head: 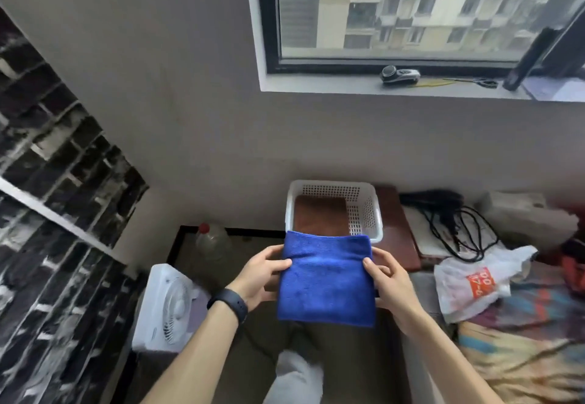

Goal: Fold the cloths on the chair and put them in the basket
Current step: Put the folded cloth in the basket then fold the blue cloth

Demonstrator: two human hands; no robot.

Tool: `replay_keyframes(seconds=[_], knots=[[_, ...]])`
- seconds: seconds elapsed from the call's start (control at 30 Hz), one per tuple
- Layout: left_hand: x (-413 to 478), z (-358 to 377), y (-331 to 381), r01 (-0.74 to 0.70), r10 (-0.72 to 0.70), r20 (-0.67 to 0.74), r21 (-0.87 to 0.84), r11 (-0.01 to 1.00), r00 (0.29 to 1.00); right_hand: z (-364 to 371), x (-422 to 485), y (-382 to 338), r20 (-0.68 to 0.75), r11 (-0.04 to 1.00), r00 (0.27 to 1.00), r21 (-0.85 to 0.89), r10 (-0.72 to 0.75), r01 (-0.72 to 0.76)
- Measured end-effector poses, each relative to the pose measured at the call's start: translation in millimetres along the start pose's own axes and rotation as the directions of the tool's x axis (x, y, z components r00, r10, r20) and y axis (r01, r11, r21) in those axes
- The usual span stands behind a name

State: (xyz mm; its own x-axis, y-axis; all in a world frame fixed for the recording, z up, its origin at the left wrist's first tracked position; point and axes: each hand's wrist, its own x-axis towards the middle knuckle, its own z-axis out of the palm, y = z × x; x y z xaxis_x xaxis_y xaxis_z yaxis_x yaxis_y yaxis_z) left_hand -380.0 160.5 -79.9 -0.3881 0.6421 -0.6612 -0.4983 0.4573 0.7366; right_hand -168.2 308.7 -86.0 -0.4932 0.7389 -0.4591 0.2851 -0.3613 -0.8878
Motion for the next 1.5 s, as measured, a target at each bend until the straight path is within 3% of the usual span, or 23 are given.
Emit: replay_keyframes(seconds=[0.43,0.57,0.73,0.83,0.97,1.23,1.3,1.4,1.5], knots=[[238,2,76,0.222,-0.222,-0.039,-0.013,0.975,0.974,19,232,-23,-0.132,0.969,0.964,-0.062,0.230,-0.239],[289,4,84,0.194,-0.178,-0.153,0.095,0.976,0.972,25,288,-15,-0.137,0.956,0.951,-0.065,0.276,-0.287],[330,5,92,0.147,-0.082,-0.178,0.392,0.908,0.981,27,336,0,-0.141,0.942,0.938,-0.062,0.318,-0.329],[341,7,90,0.170,-0.064,-0.203,0.559,0.812,0.977,25,353,17,-0.143,0.926,0.933,-0.143,0.330,-0.350],[352,7,88,0.214,-0.045,-0.236,0.763,0.610,0.971,25,370,28,-0.126,0.893,0.929,-0.255,0.348,-0.370],[354,15,94,0.227,0.003,-0.239,0.927,0.299,0.971,25,379,31,-0.131,0.857,0.922,-0.339,0.365,-0.387],[348,20,96,0.194,0.065,-0.211,0.960,0.201,0.975,28,374,31,-0.183,0.879,0.942,-0.342,0.283,-0.331],[339,24,88,0.067,0.282,-0.062,0.998,-0.007,0.957,35,357,35,-0.314,0.872,0.949,-0.458,0.022,-0.172],[350,21,77,-0.151,0.359,0.203,0.974,-0.170,0.911,49,349,45,-0.173,0.672,0.944,-0.738,-0.281,0.065]])
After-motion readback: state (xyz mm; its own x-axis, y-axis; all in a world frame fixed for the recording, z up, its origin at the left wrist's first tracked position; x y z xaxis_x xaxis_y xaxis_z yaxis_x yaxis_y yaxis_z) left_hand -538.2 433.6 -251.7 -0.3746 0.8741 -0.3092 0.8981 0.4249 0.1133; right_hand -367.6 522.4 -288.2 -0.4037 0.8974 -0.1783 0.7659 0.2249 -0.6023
